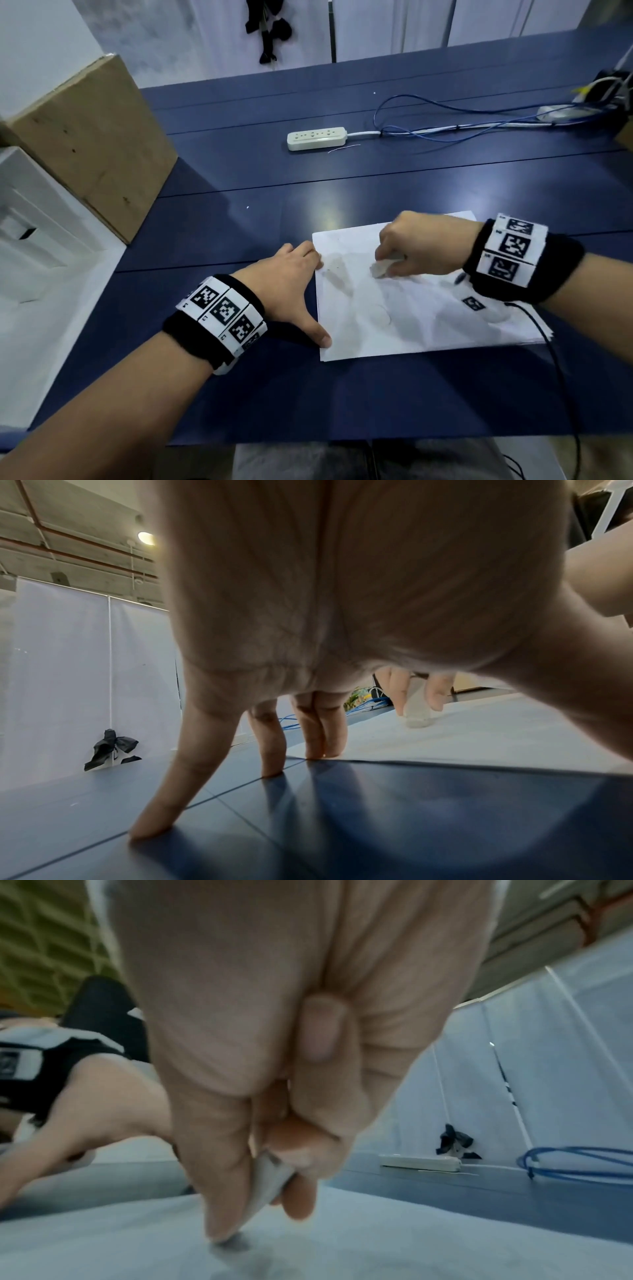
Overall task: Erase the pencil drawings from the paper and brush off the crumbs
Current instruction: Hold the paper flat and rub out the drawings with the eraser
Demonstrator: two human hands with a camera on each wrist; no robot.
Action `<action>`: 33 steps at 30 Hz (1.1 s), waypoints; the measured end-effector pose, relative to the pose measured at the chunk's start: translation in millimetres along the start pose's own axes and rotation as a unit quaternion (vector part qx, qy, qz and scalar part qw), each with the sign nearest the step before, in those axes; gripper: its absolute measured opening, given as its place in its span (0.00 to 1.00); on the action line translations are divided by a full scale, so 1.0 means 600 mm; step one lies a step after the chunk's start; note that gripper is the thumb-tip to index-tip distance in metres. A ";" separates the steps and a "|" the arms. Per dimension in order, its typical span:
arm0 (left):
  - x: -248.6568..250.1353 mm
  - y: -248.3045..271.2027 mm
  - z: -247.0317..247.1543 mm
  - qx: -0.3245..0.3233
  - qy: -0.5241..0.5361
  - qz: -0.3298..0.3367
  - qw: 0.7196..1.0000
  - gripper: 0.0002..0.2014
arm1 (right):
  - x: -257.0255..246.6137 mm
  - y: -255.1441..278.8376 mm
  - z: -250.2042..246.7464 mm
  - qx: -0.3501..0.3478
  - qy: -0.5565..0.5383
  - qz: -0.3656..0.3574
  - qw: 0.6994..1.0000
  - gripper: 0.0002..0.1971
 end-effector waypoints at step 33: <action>-0.001 -0.002 0.000 -0.005 -0.004 -0.003 1.000 0.64 | -0.049 0.050 0.010 -0.105 -0.117 -0.053 0.986 0.09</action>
Point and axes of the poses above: each hand's wrist, its own y-axis away from the middle knuckle, its own z-axis out of the palm, x = y × z, the point moved 2 cm from there along -y, towards the middle knuckle, and after that the axes turned 12 degrees about x, right-handed, at the moved point
